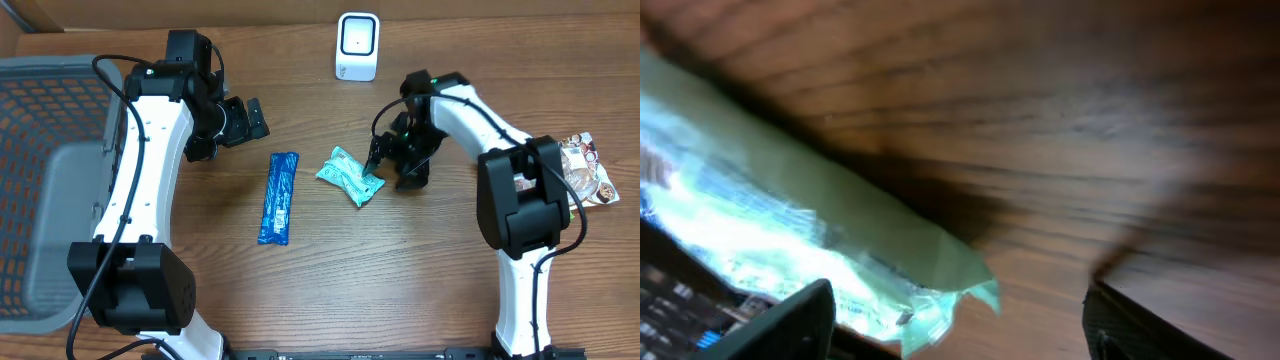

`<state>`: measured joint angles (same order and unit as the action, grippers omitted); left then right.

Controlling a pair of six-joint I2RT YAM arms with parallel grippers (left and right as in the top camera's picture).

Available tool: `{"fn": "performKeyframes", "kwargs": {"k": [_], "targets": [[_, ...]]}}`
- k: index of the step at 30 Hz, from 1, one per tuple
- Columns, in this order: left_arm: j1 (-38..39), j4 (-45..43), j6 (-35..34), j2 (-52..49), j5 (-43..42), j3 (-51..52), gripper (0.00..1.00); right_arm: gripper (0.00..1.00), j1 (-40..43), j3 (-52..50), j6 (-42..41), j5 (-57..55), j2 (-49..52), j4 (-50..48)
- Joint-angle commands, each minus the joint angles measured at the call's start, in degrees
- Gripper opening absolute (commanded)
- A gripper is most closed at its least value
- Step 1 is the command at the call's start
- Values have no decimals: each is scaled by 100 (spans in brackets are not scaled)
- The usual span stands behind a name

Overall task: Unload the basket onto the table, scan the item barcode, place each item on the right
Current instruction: 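Reach the right gripper to the mint-green wrapper and grasp it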

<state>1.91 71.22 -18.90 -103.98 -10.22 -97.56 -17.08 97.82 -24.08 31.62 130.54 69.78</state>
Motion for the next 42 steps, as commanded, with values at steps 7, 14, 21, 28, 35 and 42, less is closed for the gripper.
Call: {"fn": "performKeyframes", "kwargs": {"k": [7, 14, 21, 28, 35, 42], "targets": [[37, 7, 92, 90, 35, -118, 100, 44, -540, -492, -1668, -1346, 11, -905], [37, 7, 92, 90, 35, -118, 100, 39, -2, -229, 533, -850, 7, -1362], [37, 7, 92, 90, 35, -118, 100, 76, 662, 273, 1078, -140, 9, -616], [37, 7, 92, 90, 35, -118, 100, 76, 162, -363, -944, -70, 31, -973], [37, 9, 92, 90, 35, -118, 100, 62, -332, -918, -2041, -682, 31, -2157], [37, 9, 92, 90, 35, -118, 99, 19, -433, -1119, -2162, -973, 31, -2566]]}}
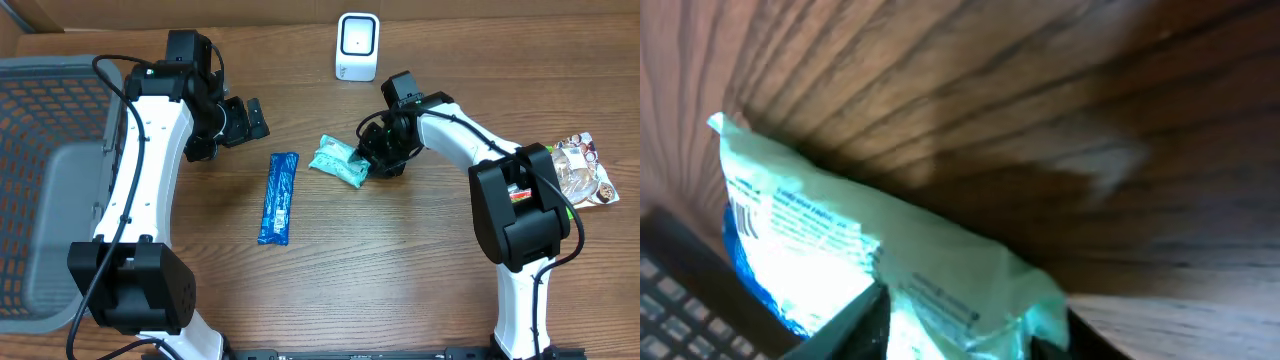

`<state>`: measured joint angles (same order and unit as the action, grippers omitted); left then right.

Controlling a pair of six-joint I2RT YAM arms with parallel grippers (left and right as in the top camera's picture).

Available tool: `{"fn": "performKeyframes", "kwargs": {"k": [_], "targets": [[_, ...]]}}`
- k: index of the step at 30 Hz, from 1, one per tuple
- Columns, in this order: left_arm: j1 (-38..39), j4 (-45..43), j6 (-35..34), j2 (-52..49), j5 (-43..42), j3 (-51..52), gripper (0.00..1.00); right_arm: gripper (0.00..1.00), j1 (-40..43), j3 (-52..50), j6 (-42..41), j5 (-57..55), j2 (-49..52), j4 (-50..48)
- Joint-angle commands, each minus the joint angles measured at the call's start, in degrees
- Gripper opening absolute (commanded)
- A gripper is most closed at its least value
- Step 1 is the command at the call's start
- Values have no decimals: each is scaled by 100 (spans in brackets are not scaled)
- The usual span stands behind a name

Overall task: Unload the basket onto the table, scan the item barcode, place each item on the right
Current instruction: 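Reach the right gripper to the mint-green wrapper and grasp it, then lift the mint-green wrapper to the white scanner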

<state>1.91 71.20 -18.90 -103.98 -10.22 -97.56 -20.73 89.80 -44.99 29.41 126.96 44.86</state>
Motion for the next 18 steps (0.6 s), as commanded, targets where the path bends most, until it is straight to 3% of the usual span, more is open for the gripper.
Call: {"fn": "performKeyframes", "kwargs": {"k": [1, 2, 9, 18], "targets": [[37, 9, 92, 90, 35, -118, 100, 9, -66, -315, 11, -741, 389, -118], [35, 9, 92, 90, 35, -118, 100, 4, -48, -297, 72, -717, 387, -136], [37, 9, 92, 90, 35, -118, 100, 4, 367, 79, 2264, -57, -7, 157], [37, 9, 92, 90, 35, -118, 99, 4, 1051, 103, 4489, 166, -1836, 503]]}}
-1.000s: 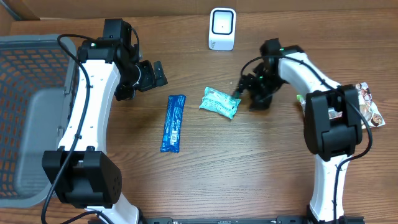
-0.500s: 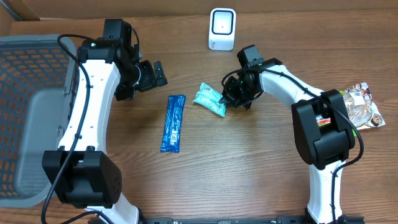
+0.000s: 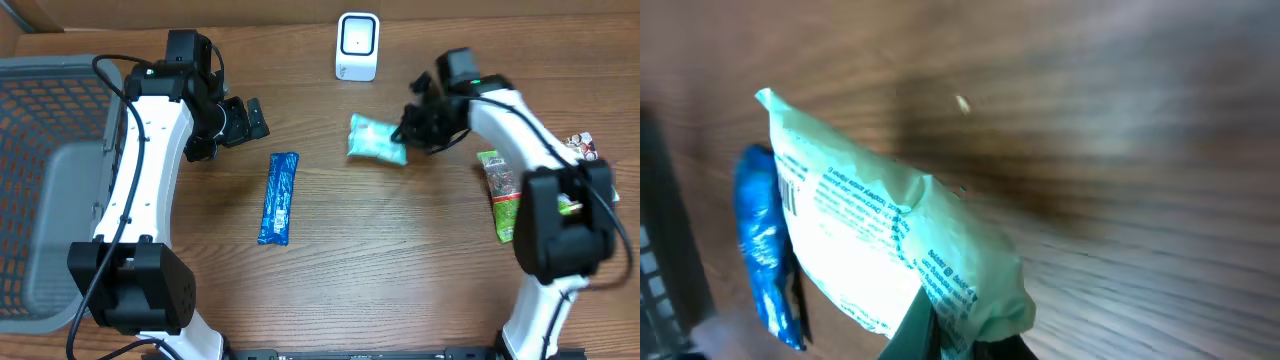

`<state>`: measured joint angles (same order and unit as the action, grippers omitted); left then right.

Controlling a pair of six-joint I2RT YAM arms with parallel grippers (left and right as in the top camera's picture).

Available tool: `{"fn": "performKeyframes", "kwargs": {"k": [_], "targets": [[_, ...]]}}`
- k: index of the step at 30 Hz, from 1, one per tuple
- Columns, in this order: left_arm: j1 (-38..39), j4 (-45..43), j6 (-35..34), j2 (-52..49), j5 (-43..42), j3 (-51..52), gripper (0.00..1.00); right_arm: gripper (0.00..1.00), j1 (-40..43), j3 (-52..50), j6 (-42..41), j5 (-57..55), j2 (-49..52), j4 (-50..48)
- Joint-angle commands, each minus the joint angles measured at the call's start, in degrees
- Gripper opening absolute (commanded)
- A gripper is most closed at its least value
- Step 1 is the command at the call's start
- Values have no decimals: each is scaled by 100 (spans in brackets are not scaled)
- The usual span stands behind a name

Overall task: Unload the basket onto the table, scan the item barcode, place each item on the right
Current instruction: 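Lift the mint-green wrapper to the white scanner, then hold the mint-green wrapper barcode over the white scanner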

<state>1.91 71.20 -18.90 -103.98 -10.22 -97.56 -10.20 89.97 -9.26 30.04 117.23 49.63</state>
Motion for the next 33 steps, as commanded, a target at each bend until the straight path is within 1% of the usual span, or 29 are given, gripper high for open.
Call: {"fn": "performKeyframes", "kwargs": {"k": [1, 2, 8, 11, 16, 19, 23, 25, 26, 29, 30, 32, 33], "targets": [[35, 11, 92, 90, 35, -118, 100, 4, -2, 85, 1097, 105, -1082, 44], [37, 11, 92, 90, 35, -118, 100, 4, -2, 85, 1261, 107, -1364, 42], [37, 9, 92, 90, 35, -118, 100, 4, 0, 85, 1696, 92, -2293, 26], [37, 9, 92, 90, 35, -118, 100, 4, 0, 85, 1727, 92, -2658, 37], [35, 9, 92, 90, 35, -118, 100, 4, -2, 81, 1725, 66, -2721, 120], [37, 9, 92, 90, 35, -118, 100, 4, -63, 79, 1722, -323, -2721, 103], [37, 9, 92, 90, 35, -118, 100, 4, -455, 13, 1725, -2074, -2667, -393], [37, 9, 92, 90, 35, -118, 100, 4, -807, -2, 1829, -3541, -2487, -1051], [37, 9, 92, 90, 37, -118, 100, 4, -914, -2, 2046, -3882, -2409, -1307], [37, 11, 92, 90, 35, -118, 100, 4, -1235, -2, 3515, -4861, -1991, -2256], [37, 9, 92, 90, 35, -118, 99, 4, -1296, -2, 3783, -5167, -1880, -2531], [37, 9, 92, 90, 35, -118, 100, 4, -1421, -2, 4577, -6015, -1434, -3515], [37, 9, 92, 90, 35, -118, 100, 4, -1427, -2, 4870, -6183, -1285, -3832]]}}
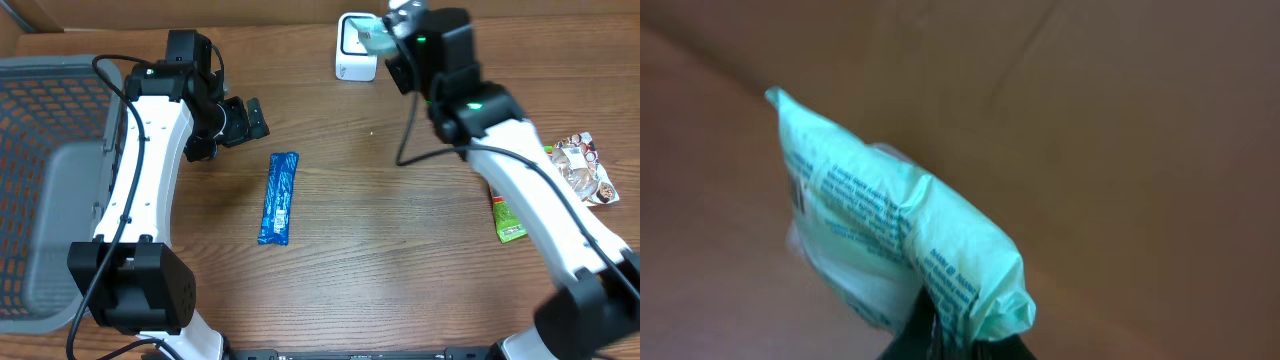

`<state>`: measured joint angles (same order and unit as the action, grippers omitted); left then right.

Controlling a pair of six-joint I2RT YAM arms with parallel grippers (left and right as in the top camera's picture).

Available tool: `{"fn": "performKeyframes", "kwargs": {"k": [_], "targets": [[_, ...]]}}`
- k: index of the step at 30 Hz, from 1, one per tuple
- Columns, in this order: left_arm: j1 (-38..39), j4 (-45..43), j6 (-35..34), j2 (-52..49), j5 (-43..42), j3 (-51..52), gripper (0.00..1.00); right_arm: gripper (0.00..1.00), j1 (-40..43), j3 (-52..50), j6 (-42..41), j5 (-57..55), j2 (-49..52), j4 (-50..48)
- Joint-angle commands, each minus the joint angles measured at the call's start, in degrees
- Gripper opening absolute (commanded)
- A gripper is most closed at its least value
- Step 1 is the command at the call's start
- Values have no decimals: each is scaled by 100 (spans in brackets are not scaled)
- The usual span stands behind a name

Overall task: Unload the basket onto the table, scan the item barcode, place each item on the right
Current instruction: 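Hold the mint-green wrapper barcode over the white scanner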

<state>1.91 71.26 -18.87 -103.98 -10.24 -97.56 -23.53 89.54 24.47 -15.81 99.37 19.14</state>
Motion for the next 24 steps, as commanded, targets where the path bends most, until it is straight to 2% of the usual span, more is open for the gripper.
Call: {"fn": "performKeyframes", "kwargs": {"k": [1, 6, 10, 16, 24], "targets": [[37, 2, 90, 90, 37, -118, 100, 4, -94, 42, 1845, -1768, 723, -1246], [37, 2, 90, 90, 37, -118, 100, 4, -72, 42, 3436, -2013, 1770, -3359], [37, 2, 90, 90, 37, -118, 100, 4, -74, 44, 4301, -1985, 2413, -4710], [37, 2, 90, 90, 37, -118, 100, 4, -50, 44, 4503, -1475, 2830, -5176], [37, 0, 90, 90, 37, -118, 100, 4, -46, 44, 4498, -994, 2870, -5115]]}}
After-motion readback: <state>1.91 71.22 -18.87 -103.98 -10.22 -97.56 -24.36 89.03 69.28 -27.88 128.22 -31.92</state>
